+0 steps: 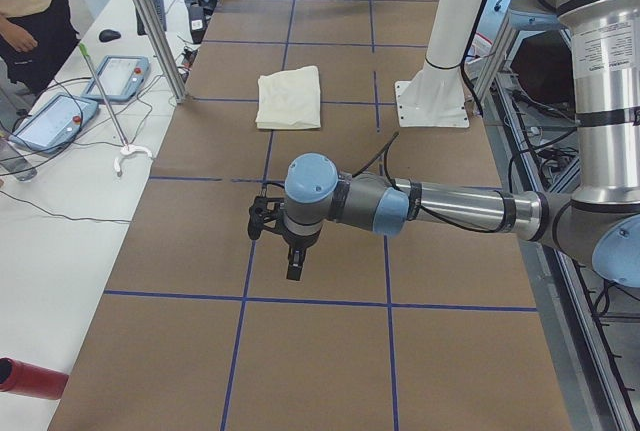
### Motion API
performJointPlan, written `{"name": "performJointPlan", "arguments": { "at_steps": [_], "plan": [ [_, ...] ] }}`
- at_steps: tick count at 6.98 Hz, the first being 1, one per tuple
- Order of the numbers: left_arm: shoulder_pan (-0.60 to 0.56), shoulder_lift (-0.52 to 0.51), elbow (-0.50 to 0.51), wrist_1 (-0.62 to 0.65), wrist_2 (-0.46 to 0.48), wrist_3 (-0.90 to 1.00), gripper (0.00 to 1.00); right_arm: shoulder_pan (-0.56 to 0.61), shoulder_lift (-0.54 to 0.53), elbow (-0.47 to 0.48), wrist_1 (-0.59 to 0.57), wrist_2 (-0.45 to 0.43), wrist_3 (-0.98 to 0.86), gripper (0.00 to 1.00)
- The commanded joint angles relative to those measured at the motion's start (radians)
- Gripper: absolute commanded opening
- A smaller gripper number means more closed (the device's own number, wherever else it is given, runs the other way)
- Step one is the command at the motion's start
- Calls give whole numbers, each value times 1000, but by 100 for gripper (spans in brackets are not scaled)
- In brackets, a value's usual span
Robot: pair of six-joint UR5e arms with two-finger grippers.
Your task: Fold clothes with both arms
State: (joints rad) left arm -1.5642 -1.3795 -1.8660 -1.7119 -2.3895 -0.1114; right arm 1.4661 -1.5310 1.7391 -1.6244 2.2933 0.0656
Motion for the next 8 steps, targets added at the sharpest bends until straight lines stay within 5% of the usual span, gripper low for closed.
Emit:
{"name": "performJointPlan", "arguments": {
  "at_steps": [1, 8],
  "plan": [
    [3, -3, -12, -3, 0, 2, 100, -6, -5, -3, 11, 0, 2, 100],
    [3, -12, -12, 5, -2, 7, 100, -12, -5, -7, 9, 2, 3, 100]
  ]
}}
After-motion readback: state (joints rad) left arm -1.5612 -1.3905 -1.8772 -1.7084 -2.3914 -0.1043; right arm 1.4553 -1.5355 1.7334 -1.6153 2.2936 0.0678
